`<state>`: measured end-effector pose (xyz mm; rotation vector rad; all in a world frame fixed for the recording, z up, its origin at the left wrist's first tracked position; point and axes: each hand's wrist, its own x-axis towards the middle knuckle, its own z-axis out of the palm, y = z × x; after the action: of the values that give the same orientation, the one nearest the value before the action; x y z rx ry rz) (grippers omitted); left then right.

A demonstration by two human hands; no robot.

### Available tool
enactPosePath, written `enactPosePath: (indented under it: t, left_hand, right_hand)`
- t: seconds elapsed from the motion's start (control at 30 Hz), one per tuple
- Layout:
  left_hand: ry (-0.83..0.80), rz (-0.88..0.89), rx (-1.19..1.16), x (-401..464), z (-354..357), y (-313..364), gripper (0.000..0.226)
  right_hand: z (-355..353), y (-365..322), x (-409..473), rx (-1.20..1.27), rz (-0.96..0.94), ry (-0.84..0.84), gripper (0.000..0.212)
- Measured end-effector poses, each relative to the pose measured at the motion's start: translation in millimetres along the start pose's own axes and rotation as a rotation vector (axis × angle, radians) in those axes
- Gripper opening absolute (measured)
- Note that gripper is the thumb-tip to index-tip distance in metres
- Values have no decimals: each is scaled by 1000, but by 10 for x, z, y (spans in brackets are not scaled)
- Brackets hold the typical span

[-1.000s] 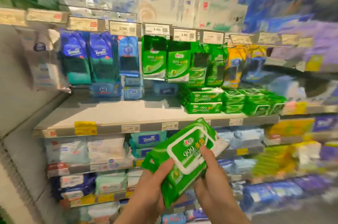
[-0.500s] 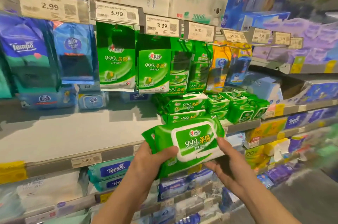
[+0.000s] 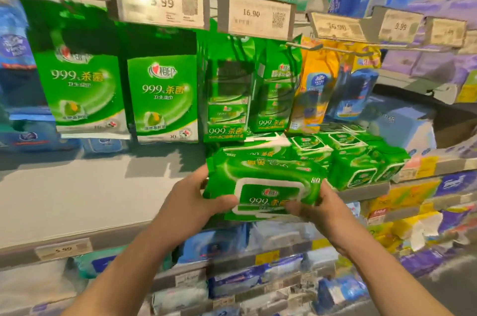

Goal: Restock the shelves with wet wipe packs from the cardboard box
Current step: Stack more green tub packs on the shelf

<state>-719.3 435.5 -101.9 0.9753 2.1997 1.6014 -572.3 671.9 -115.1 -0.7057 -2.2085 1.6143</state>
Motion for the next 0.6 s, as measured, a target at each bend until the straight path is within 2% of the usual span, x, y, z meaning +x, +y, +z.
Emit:
enactPosePath:
  t: [0.1, 0.27, 0.33, 0.4, 0.43, 0.47, 0.6]
  left_hand:
    - [110, 84, 57, 148, 183, -20, 70]
    - [295, 102, 127, 310, 452, -190, 92]
    - [326, 99, 171, 327, 517, -251, 95]
    - [346, 93, 217, 333, 561, -305, 96]
    - [352, 90, 231, 333, 571, -339, 96]
    - [355, 90, 242, 331, 576, -379, 97]
    - [315, 102, 325, 287, 607, -526, 97]
  right_hand:
    - [-109, 2, 249, -50, -80, -24, 45]
    - [-200, 129, 627, -58, -246, -61, 46]
    - [-204, 243, 769, -113, -227, -77, 66]
    - [-193, 316, 862, -143, -166, -52, 106]
    - [-191, 322, 869, -150, -162, -60, 119]
    - [-193, 331, 876, -153, -184, -76, 123]
    - [-253, 570, 967, -220, -402, -91, 92]
